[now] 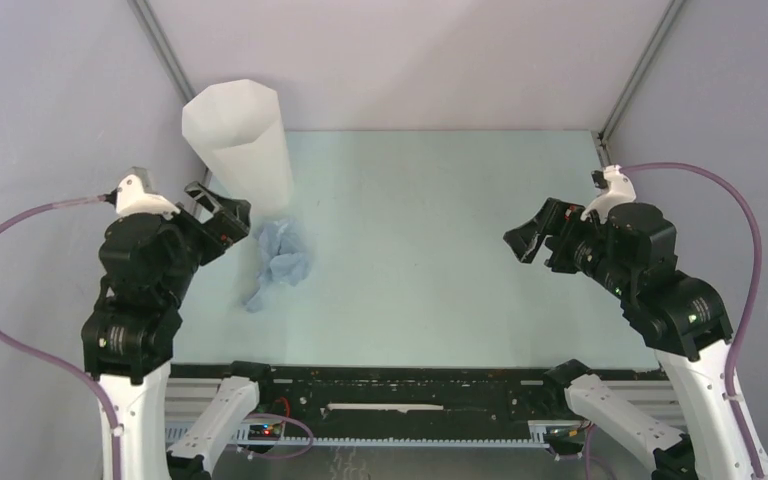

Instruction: Put the trash bags into the trash bin

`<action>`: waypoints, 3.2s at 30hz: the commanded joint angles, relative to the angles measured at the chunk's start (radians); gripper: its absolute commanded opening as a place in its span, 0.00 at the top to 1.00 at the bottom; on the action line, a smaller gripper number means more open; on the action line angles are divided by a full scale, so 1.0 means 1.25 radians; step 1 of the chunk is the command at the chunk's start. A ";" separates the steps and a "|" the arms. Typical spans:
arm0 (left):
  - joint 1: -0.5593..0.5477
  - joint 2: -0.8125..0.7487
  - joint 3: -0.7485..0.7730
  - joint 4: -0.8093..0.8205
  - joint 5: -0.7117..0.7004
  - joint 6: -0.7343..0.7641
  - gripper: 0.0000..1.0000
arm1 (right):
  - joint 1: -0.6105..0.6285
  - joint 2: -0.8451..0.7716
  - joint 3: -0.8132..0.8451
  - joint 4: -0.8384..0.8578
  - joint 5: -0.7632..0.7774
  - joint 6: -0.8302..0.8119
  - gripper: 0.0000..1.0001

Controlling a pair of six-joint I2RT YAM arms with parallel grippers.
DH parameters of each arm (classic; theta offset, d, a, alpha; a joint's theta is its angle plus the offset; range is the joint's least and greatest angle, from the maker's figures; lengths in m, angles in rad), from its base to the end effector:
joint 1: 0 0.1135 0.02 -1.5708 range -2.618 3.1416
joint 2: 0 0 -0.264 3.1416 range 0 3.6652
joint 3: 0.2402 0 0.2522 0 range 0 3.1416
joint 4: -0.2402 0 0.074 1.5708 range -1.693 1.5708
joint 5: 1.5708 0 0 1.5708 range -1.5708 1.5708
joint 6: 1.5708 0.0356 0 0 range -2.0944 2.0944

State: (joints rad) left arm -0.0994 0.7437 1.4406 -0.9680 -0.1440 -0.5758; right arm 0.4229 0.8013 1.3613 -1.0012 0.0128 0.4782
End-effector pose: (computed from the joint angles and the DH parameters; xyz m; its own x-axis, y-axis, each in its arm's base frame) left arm 0.0804 -0.0029 0.4662 -0.2021 -0.5214 -0.8291 -0.1781 0.8520 -0.4924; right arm 0.1015 0.0452 0.4373 -0.5297 0.2662 -0.8053 -0.1758 0.8944 0.4113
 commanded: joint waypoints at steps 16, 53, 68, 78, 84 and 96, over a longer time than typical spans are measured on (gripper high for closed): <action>0.028 0.023 -0.336 0.078 -0.051 -0.056 0.00 | 0.004 0.016 -0.029 0.061 -0.068 -0.027 0.00; -0.013 0.396 -0.534 0.440 0.278 -0.087 0.70 | -0.072 0.047 -0.070 -0.003 -0.210 -0.025 0.01; -0.322 0.422 -0.504 0.657 0.363 -0.420 0.90 | 0.019 0.104 -0.196 0.052 -0.370 -0.013 0.00; -0.369 0.491 -0.404 0.629 0.413 -0.355 0.25 | 0.150 0.172 -0.330 0.207 -0.305 0.109 0.01; -0.372 0.388 -0.428 0.449 0.353 -0.176 0.06 | 0.149 0.212 -0.374 0.276 -0.336 0.128 0.03; -0.465 0.333 -0.659 0.545 0.351 -0.250 0.14 | 0.176 0.403 -0.442 0.451 -0.417 0.211 0.13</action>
State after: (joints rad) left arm -0.6514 1.1671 0.6662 -0.3641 0.3172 -0.8574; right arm 0.6300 1.2259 0.8055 -0.5285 -0.4828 0.7136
